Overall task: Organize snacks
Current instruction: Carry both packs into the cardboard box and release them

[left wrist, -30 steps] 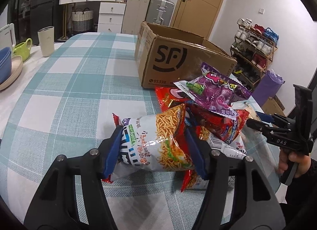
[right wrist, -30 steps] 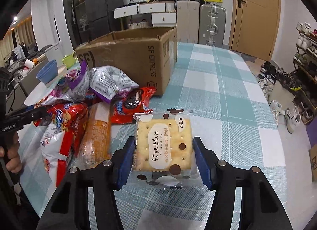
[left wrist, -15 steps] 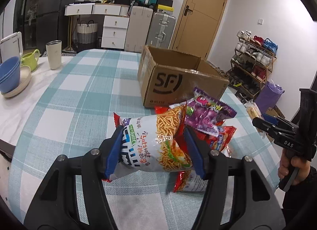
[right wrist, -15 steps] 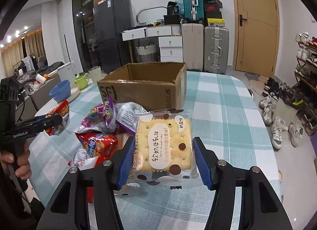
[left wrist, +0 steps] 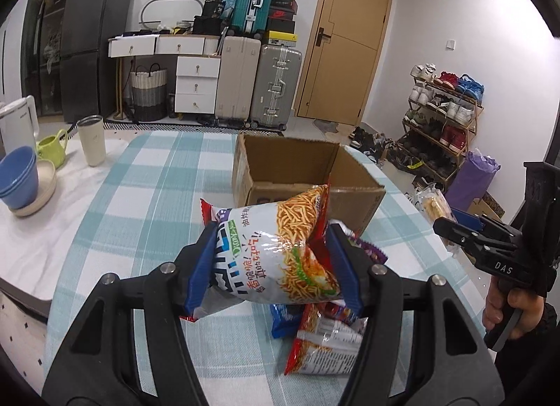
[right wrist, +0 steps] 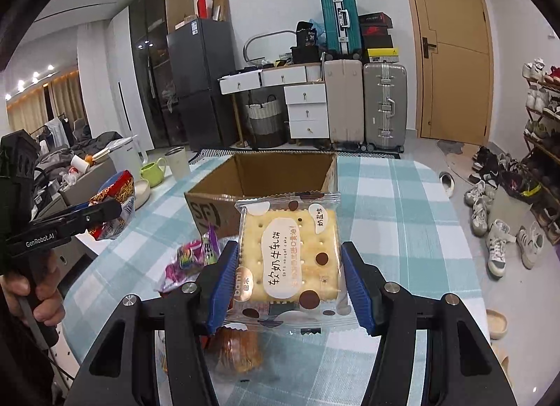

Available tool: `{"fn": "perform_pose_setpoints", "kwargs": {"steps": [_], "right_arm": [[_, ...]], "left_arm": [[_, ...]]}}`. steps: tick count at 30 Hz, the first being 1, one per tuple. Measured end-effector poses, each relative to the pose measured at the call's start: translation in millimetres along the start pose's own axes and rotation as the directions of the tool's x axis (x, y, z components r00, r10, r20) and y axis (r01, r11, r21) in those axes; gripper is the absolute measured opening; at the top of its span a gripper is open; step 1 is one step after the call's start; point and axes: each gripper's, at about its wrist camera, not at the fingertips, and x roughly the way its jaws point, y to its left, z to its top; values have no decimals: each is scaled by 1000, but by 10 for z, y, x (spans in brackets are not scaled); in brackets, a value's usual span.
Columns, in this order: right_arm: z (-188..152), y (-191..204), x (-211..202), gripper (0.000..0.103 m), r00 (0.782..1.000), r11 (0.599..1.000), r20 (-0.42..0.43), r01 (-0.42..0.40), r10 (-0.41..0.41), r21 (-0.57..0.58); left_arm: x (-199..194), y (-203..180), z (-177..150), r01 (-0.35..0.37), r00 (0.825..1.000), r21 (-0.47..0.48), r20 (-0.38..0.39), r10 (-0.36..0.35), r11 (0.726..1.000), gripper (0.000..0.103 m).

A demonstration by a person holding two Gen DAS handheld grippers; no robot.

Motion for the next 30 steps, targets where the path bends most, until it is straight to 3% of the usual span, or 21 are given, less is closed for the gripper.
{"fn": "perform_pose_setpoints", "kwargs": {"steps": [12,30], "right_arm": [[407,46,330,58,1000,1000,-18,-17,17,-7],[653,-79,978,58,997,998,-38,-68,68,2]], "left_arm": [[273,-176,507,-6,1000,35,5,6,999,59],[1223,-248,900,-16,999,60,-45,18,998,59]]}}
